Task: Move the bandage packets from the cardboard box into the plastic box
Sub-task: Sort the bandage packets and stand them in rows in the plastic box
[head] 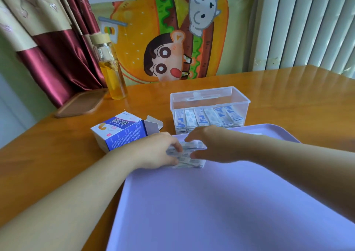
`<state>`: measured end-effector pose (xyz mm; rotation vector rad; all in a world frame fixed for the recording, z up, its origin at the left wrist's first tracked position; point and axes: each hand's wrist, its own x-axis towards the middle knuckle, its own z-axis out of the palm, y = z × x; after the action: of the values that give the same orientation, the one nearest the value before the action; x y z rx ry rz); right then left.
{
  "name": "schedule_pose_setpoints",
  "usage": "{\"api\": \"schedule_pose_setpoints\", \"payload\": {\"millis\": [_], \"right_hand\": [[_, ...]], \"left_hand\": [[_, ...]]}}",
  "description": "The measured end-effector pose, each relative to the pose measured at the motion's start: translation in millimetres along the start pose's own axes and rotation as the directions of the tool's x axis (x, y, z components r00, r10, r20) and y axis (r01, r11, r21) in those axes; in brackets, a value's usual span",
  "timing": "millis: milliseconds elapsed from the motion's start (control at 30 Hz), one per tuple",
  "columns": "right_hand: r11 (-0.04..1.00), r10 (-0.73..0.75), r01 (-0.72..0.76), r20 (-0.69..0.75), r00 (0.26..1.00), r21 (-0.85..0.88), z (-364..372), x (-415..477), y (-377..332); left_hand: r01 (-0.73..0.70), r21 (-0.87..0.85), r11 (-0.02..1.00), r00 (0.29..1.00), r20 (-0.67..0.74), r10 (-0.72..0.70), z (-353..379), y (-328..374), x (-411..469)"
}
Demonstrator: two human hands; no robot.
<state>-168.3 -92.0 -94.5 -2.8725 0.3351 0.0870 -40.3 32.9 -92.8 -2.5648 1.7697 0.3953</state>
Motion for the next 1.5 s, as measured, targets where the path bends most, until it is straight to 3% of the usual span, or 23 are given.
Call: {"api": "schedule_pose_setpoints", "payload": {"millis": [133, 300, 400, 567, 667, 867, 1167, 1300, 1400, 1433, 1500], "right_hand": [[0.995, 0.076, -0.074, 0.038, 0.996, -0.074, 2.6, 16.4, 0.9], [1.0, 0.014, -0.014, 0.036, 0.999, 0.012, -10.2, 16.7, -2.4], [0.992, 0.088, -0.087, -0.016, 0.996, 0.091, -34.2, 2.8, 16.3], [0.937, 0.309, -0.278, 0.132, 0.942, -0.21, -52.7, -27.0, 62.6], [0.909, 0.392, -0.348, 0.187, 0.901, -0.228, -43.7, -34.3, 75.9], [0.931, 0.363, -0.356, 0.107, 0.925, -0.082, -36.5, -33.9, 91.4], [0.96, 0.279, -0.273, 0.333, 0.901, -0.068, -34.4, -33.6, 78.8], [0.921, 0.319, -0.349, 0.177, 0.931, 0.172, -34.0, -34.0, 78.7], [0.726, 0.288, -0.287, 0.104, 0.952, 0.625, -31.6, -31.7, 70.7], [0.611, 0.262, -0.247, 0.102, 0.96, 0.752, -28.9, -29.2, 63.1], [0.412, 0.244, -0.176, 0.077, 0.967, 0.894, -19.0, -23.8, 45.5]], "left_hand": [[0.028, -0.018, 0.999, 0.999, 0.028, -0.027, -3.8, 1.4, 3.7], [0.039, -0.016, 0.999, 0.998, 0.053, -0.038, -3.1, -1.6, 0.1], [0.054, -0.002, 0.999, 0.998, 0.028, -0.054, -7.1, -4.0, -5.5], [-0.026, -0.044, 0.999, 0.996, -0.084, 0.022, -13.5, 14.2, 0.9], [-0.073, -0.032, 0.997, 0.994, -0.082, 0.07, -8.5, 34.0, 12.2], [-0.091, -0.067, 0.994, 0.993, -0.081, 0.085, -2.9, 52.8, 21.6], [-0.059, -0.144, 0.988, 0.994, -0.097, 0.045, -3.9, 48.1, 17.3], [-0.031, -0.256, 0.966, 0.988, -0.154, -0.01, -3.2, 41.9, 17.7], [-0.02, -0.447, 0.894, 0.978, -0.195, -0.075, -6.3, 39.3, 17.7], [-0.019, -0.6, 0.8, 0.984, -0.152, -0.09, -6.3, 41.3, 17.6], [-0.009, -0.878, 0.479, 0.996, -0.053, -0.078, -2.1, 51.2, 16.6]]}}
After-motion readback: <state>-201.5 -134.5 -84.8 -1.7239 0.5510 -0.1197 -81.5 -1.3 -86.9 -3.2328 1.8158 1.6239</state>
